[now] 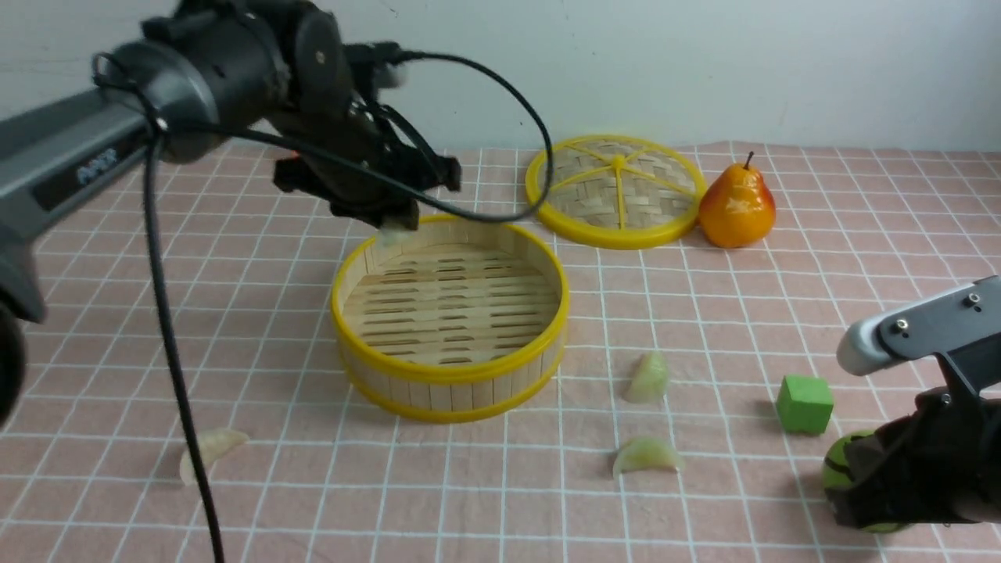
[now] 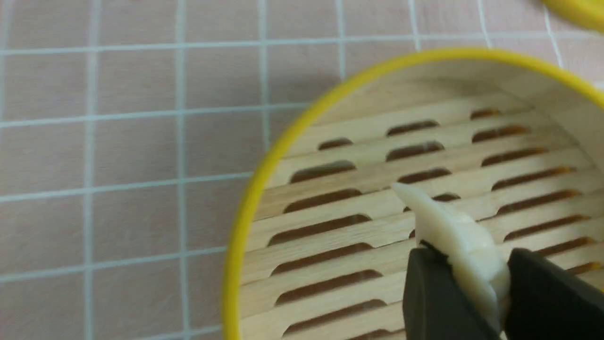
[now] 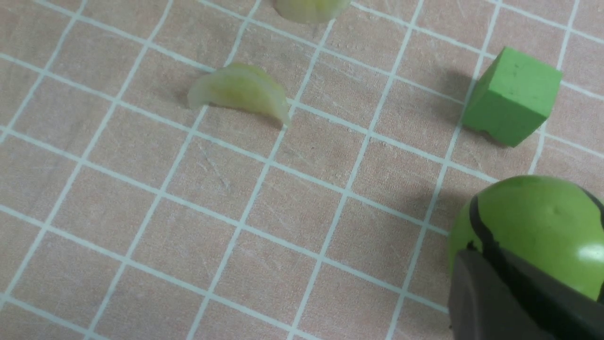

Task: Put the dumplings into the steamer on the table with the pink tablecloth.
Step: 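Place the dumpling into the bamboo steamer basket with the left gripper, then reach for and grasp a dumpling on the table with the left gripper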

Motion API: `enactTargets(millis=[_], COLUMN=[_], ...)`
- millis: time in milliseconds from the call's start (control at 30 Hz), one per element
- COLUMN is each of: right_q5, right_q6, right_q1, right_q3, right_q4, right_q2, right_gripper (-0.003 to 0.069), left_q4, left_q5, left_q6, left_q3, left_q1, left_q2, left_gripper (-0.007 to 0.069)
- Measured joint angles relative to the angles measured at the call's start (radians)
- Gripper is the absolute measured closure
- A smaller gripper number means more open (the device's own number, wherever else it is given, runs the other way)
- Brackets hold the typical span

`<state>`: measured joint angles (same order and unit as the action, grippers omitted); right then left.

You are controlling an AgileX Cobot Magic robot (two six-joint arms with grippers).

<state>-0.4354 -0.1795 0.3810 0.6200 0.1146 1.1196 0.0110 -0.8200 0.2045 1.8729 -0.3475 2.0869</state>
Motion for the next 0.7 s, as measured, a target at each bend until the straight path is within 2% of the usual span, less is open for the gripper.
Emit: enactTargets(millis=[100, 200, 233, 267, 333, 400, 433, 500, 567, 667, 700], right_q5=[0.000, 0.000, 0.000, 0.000, -0.004, -0.014, -0.015, -0.021, -0.020, -0.020, -0.020], right_q6=[0.000, 0.000, 0.000, 0.000, 0.000, 0.000, 0.000, 0.000, 0.000, 0.000, 0.000], right_q1=[0.000, 0.000, 0.000, 0.000, 0.000, 0.000, 0.000, 0.000, 0.000, 0.000, 0.001], right_q3=[0.000, 0.000, 0.000, 0.000, 0.000, -0.001, -0.001, -0.001, -0.001, -0.001, -0.001], right_q4=[0.000, 0.000, 0.000, 0.000, 0.000, 0.000, 0.000, -0.003, -0.009, -0.011, -0.015], right_q2=[0.000, 0.000, 0.000, 0.000, 0.000, 0.000, 0.000, 0.000, 0.000, 0.000, 0.000], right_gripper=[0.0639, 0.0638, 0.0637, 0.0636, 0.0634, 0.0634, 0.0634, 0.0630, 0.0628, 0.0627, 0.0627], left_q4=[-0.023, -0.027, -0.032, -0.040, -0.063, -0.116, -0.122, -0.205, -0.219, -0.209, -0.196], left_q5=[0.071, 0.098, 0.102, 0.091, 0.044, -0.076, -0.090, -0.273, -0.360, -0.385, -0.369], left_q6=[-0.015, 0.036, 0.100, 0.130, 0.159, 0.165, 0.164, 0.140, 0.130, 0.115, 0.093], left_q3=[-0.007, -0.010, -0.010, -0.009, 0.003, 0.020, 0.020, 0.004, -0.051, -0.160, -0.292], left_q1=[-0.013, -0.011, -0.010, -0.010, -0.011, -0.013, -0.013, -0.015, 0.000, 0.027, 0.061], left_q2=[0.101, 0.134, 0.141, 0.135, 0.113, 0.056, 0.049, -0.061, -0.154, -0.232, -0.280], left_gripper=[0.0436, 0.0371, 0.0288, 0.0243, 0.0187, 0.0130, 0.0127, 0.0120, 0.0129, 0.0143, 0.0153])
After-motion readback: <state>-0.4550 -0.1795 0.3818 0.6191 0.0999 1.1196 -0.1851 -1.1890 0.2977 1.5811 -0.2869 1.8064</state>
